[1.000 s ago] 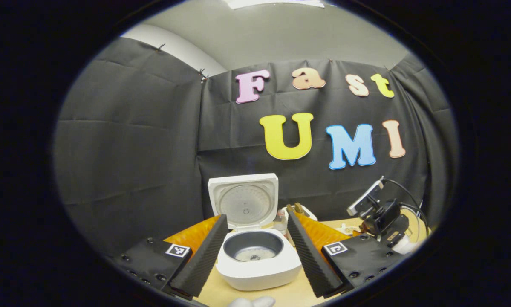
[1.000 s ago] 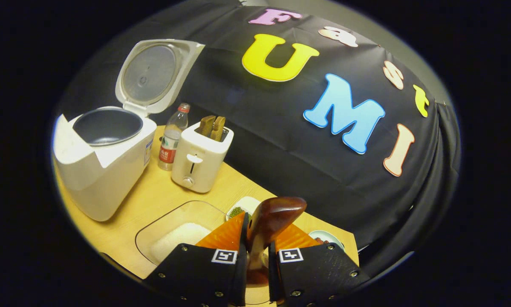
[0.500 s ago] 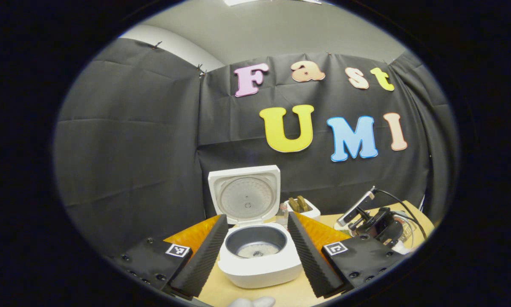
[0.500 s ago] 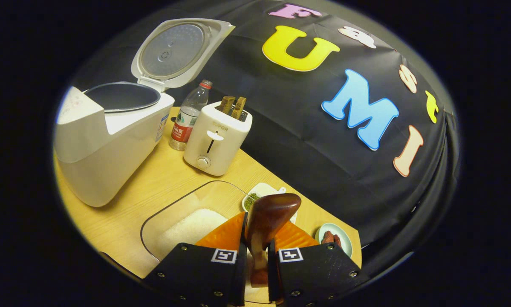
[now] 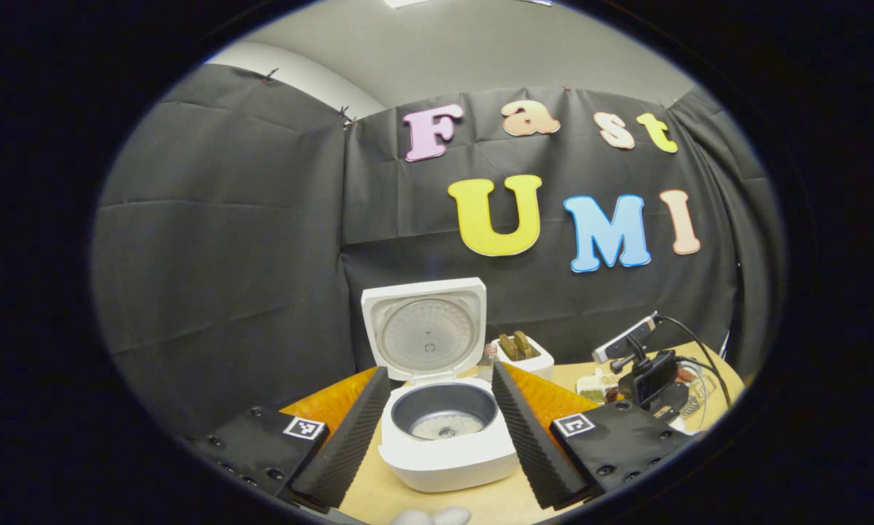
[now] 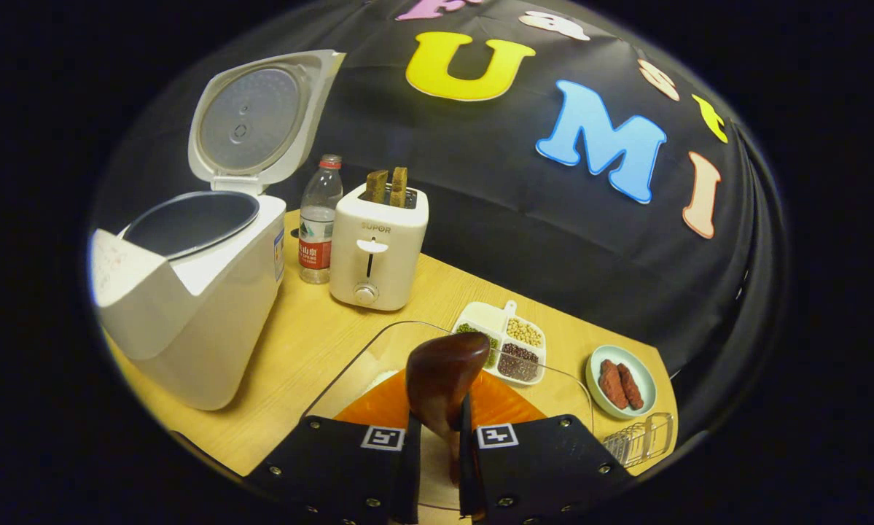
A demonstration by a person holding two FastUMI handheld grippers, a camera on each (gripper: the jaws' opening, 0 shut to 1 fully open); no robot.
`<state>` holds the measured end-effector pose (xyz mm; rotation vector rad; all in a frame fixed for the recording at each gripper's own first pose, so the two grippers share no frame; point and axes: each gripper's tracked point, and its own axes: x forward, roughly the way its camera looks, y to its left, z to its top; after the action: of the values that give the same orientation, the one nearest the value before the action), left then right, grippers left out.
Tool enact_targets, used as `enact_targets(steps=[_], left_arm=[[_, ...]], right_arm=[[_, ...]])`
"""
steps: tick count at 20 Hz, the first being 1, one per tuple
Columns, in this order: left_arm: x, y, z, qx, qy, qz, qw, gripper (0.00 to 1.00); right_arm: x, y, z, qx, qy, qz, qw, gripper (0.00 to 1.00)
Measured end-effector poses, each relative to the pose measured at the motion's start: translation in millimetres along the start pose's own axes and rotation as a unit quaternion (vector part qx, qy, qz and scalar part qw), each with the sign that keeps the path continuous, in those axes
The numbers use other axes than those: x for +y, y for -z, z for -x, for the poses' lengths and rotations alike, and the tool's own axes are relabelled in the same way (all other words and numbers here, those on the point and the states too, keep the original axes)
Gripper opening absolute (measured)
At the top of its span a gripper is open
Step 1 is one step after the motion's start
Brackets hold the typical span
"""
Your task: Close the left gripper, press the button to open the rice cooker; take a wooden spoon from the chopstick holder with the right hand, scoop a spoonful of rice and pour it into the rice cooker, then put the wooden spoon back into the chopstick holder.
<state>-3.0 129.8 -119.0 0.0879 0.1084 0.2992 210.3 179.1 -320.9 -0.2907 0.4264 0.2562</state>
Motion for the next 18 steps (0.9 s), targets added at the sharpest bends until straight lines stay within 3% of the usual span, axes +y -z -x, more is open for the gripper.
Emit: enact_targets(steps=[3,8,12,16,18], left_arm=[[-0.4,5.6,-3.3,0.006,0.001,-0.005,1.0,0.96],[-1.5,9.8,-5.5,0.015,0.004,-0.004,1.0,0.98],[-3.6,3.6,-8.7,0.011,0.005,-0.002,1.0,0.98],[-6.5,2.4,-11.3,0.013,0.008,0.0,1.0,0.98],[-5.6,-2.7,-11.8,0.01,0.008,-0.004,1.0,1.0]], right_arm=[[-7.2,-2.4,-1.7,0.006,-0.011,-0.094,0.995,0.25],[-19.8,-3.5,-5.1,0.016,-0.026,-0.218,0.975,0.22],[-28.6,-2.0,-6.4,0.021,-0.042,-0.323,0.945,0.22],[-35.3,-0.2,-8.3,0.021,-0.054,-0.385,0.921,0.22],[-40.9,2.8,-8.4,0.021,-0.06,-0.424,0.903,0.22]])
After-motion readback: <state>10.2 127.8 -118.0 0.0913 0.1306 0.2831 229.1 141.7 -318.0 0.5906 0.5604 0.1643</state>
